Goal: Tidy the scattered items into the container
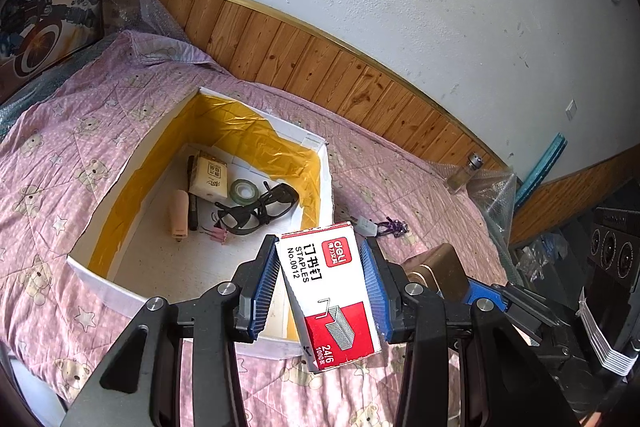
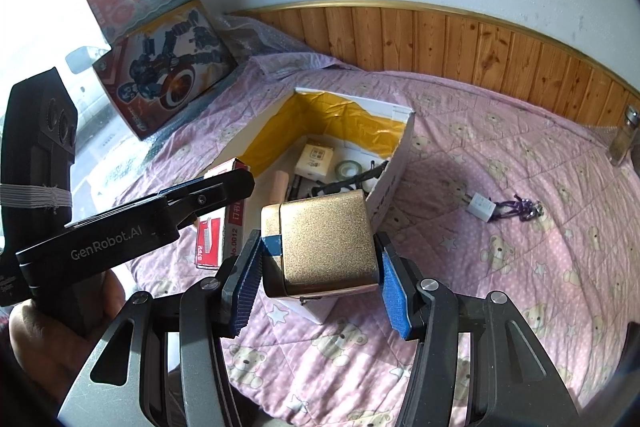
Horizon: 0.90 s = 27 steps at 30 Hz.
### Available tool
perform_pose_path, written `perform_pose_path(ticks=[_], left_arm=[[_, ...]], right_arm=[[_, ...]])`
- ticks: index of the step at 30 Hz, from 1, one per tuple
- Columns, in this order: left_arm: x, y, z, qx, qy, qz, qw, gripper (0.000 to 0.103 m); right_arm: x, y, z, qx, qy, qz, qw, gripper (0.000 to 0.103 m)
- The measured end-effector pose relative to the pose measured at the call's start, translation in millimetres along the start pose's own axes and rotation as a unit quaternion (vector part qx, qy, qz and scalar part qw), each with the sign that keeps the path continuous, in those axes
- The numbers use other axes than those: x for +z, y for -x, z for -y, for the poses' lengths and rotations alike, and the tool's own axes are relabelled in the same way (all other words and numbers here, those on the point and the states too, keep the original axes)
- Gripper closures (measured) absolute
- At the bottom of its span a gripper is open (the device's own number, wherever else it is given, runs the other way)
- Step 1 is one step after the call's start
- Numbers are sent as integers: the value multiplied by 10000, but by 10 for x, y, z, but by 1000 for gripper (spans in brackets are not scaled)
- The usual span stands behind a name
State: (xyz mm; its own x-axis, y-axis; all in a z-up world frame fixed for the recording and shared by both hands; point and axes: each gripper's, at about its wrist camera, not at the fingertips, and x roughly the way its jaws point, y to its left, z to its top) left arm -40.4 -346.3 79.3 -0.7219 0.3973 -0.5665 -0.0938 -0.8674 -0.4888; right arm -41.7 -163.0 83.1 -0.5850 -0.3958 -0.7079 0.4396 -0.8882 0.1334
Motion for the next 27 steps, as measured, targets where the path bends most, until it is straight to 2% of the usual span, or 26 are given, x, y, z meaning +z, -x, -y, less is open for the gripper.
perform_pose_path(ticks=[27], left_arm=[[260,-207,-472,332,372,-147,9986,60]], right_arm=[[252,-433,-172,365,221,-121,9990,46]])
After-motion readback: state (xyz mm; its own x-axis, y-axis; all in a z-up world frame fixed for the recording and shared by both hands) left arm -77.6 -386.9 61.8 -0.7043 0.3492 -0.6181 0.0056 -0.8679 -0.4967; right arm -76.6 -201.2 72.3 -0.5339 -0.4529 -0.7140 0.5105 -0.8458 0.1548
